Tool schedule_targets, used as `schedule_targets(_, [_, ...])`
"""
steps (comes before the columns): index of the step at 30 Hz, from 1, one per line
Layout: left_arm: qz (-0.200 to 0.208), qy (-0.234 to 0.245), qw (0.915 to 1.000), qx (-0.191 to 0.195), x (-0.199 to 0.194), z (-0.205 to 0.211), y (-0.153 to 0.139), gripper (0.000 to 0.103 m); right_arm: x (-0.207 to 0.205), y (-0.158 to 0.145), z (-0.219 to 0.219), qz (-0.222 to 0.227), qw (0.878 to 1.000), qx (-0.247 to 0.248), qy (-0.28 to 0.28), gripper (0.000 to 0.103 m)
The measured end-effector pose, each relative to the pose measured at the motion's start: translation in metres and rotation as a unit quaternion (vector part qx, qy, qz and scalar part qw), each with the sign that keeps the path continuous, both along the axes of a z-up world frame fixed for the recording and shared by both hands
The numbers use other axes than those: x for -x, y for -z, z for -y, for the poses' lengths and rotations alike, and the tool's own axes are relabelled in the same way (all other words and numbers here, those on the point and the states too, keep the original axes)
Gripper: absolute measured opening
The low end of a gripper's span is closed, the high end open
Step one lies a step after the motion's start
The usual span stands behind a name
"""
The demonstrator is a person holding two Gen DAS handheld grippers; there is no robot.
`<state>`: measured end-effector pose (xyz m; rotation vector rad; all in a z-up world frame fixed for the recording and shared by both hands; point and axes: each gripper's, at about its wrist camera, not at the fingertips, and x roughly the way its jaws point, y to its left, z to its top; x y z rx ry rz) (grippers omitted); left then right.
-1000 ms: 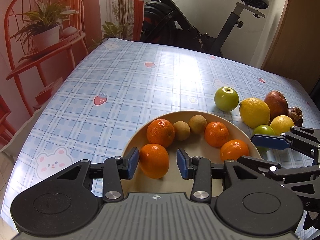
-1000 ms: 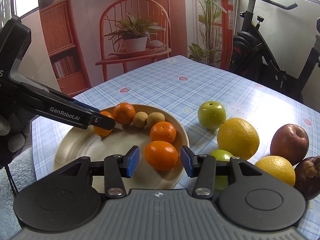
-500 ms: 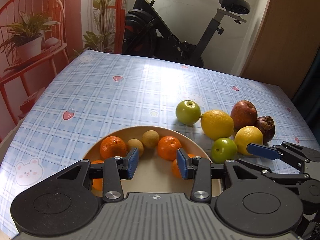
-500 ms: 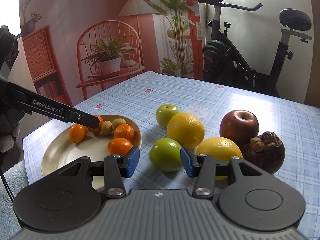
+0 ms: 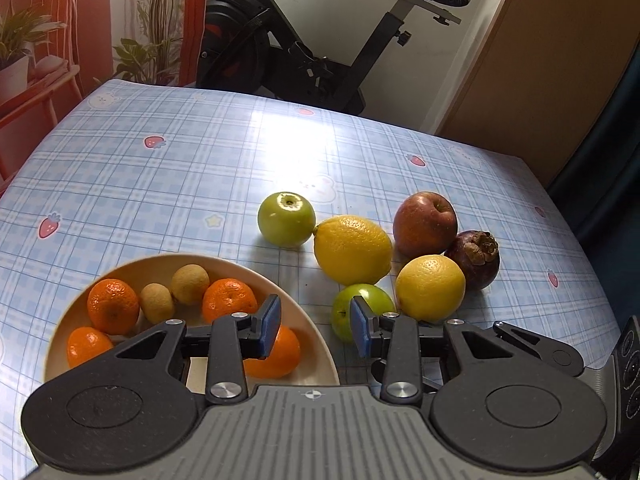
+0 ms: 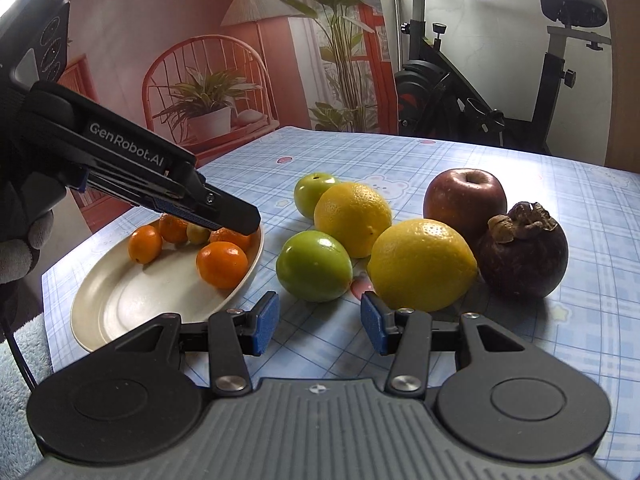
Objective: Organize fruits
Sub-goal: 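Grasp a green apple with the left tool while the right tool grasps another green apple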
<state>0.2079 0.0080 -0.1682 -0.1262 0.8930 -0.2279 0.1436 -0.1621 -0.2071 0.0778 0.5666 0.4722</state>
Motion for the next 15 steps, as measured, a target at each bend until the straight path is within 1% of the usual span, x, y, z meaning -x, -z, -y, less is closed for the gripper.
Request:
schedule_targets(3, [-0.004,0.008,1.0,0.004,-0.006,0.004,-0.001,0.04,-0.004,0.002,-0.001,-0.006,1.0,-0.007,0.002,0.049])
schedule_targets(7, [-0.024,0.017,0.9993,0.022,-0.018,0.01,0.003,0.04,-0.007,0.002,-0.003,-0.008,1.0,-0.006,-0.002,0.049])
schedule_targets(13, [-0.044,0.015,0.9979,0.045,-0.029,0.015,0.011,0.04,-0.014,0.003,-0.006,-0.017,1.0,-0.001,-0.004,0.049])
schedule_targets(15, [-0.048,0.02,0.9976,0.046,-0.031,0.017,0.013,0.04,-0.017,0.004,-0.006,-0.019,1.0,-0.002,-0.002,0.049])
